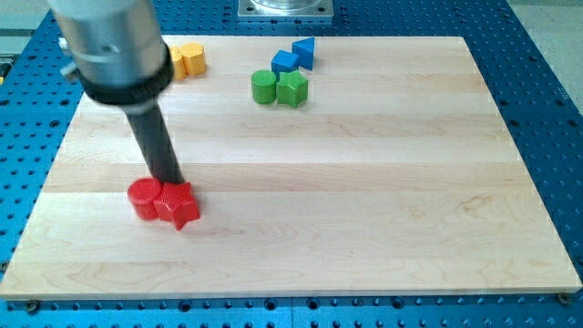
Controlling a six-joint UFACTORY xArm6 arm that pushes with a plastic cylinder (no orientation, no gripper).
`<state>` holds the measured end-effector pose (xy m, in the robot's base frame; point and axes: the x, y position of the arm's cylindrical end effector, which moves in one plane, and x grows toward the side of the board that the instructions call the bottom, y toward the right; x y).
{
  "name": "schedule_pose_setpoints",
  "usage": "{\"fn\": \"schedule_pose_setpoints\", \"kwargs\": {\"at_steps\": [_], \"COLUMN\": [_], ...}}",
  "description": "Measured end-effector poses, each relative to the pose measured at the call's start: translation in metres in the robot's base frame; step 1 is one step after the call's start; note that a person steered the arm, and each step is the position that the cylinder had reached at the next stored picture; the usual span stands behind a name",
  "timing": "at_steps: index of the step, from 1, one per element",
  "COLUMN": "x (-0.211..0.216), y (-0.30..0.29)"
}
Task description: Move the red blocks to the bottom center
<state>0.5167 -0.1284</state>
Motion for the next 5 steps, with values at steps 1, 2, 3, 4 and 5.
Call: {"fn": "schedule_pose_setpoints", "kwargs": {"at_steps": [1,2,3,4,5], "x": [0.018,-0.018,-0.021,-0.004,0.035], "y": [-0.028,-0.034,-0.056,-0.104,-0.097]}}
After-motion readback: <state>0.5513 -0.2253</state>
